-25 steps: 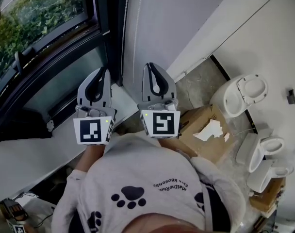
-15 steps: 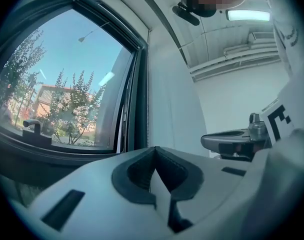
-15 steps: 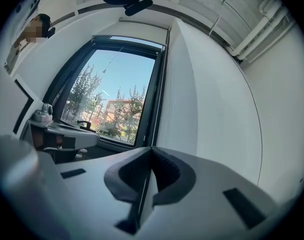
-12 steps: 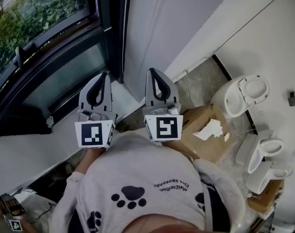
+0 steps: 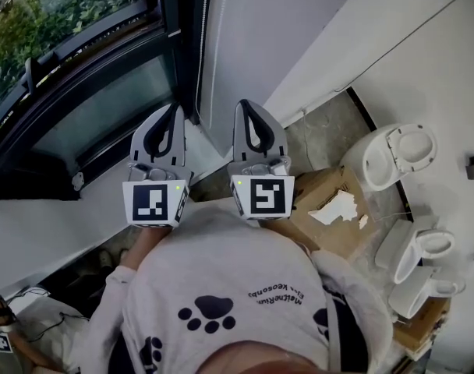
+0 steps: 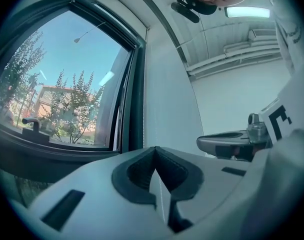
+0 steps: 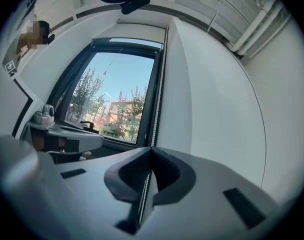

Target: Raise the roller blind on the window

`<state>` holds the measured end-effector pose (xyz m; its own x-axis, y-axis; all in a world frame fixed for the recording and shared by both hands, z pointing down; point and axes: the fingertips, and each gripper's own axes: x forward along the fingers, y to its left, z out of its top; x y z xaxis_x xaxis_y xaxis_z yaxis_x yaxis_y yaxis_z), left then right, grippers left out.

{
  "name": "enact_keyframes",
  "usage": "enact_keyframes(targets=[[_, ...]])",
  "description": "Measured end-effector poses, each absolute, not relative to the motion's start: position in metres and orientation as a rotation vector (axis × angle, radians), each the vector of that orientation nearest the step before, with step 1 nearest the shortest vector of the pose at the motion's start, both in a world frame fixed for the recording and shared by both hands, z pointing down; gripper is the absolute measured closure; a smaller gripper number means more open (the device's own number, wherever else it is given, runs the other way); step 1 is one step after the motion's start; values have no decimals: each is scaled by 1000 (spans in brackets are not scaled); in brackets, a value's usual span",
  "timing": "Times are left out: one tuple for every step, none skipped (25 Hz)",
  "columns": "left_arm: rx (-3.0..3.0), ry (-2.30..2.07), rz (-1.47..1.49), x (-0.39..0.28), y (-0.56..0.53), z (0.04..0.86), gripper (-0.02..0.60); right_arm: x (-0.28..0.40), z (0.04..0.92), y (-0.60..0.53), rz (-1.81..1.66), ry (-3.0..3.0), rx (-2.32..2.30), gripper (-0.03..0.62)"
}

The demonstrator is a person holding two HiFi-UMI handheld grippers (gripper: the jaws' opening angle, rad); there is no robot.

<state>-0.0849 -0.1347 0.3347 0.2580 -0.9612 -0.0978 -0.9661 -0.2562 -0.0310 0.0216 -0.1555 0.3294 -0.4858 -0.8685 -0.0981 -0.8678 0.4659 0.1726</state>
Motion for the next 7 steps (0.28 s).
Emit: enact_keyframes(targets=[[-2419,1864,92,-83,-135,334,572,22,329,-156,-314,-2693,1584,586],[-2415,1867,92,-82,-136,335,573,22,330,-156,-312,-2698,1575,586],[-2411,1871,93,-80,-135,335,572,23,331,-156,-307,-2703,1564,586],[-2409,1874,92,-78,-135,336,572,24,332,-155,-301,-2707,1555,586],[-2408,1879,91,-76,-135,337,572,26,334,-155,-294,-2710,1547,586],[-2408,1885,90,-74,-134,337,572,27,335,-155,-288,-2715,1540,586],[-2408,1891,89,-72,-134,338,572,28,336,-155,-281,-2719,1534,586]])
